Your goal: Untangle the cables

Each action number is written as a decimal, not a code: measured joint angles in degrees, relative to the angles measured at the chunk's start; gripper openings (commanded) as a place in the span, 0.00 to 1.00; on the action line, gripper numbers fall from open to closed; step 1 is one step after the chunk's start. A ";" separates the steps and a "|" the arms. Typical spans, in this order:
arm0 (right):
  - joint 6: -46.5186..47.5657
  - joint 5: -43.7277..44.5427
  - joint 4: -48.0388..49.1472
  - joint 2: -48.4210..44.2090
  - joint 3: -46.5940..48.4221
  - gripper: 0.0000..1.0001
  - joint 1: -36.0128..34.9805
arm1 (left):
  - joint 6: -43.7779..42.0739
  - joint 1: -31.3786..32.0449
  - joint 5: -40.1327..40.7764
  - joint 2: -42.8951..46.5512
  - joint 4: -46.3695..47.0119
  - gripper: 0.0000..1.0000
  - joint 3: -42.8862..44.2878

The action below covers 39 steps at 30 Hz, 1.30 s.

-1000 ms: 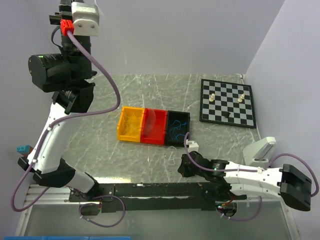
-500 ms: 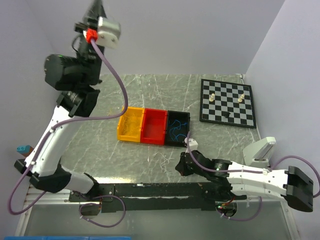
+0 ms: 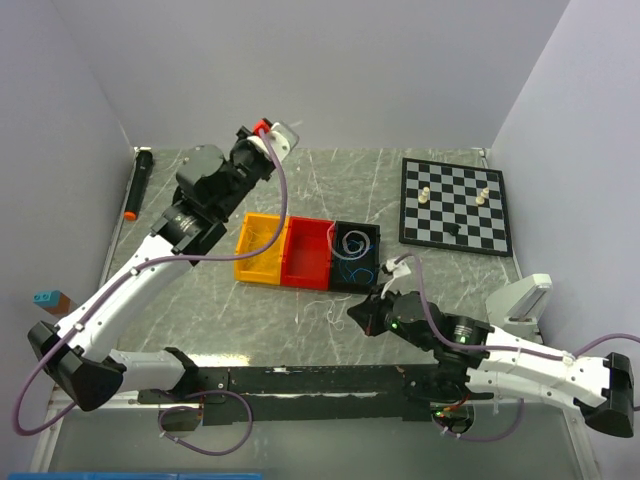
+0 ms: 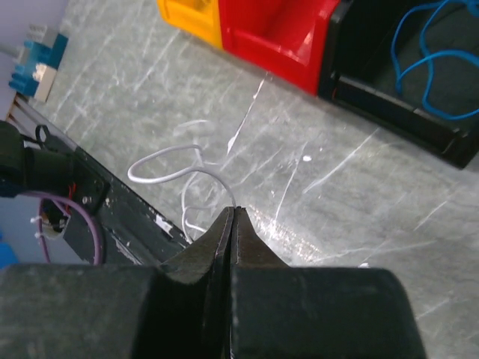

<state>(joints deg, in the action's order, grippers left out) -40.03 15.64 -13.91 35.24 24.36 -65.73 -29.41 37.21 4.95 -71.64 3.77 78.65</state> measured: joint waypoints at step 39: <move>1.84 6.69 -4.39 -9.40 5.05 0.00 0.00 | 8.22 2.27 -3.65 -13.99 -4.31 0.01 -8.90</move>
<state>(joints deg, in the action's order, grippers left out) -38.20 22.33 -18.31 25.85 29.41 -65.73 -21.19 39.48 1.30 -85.62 -0.54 69.76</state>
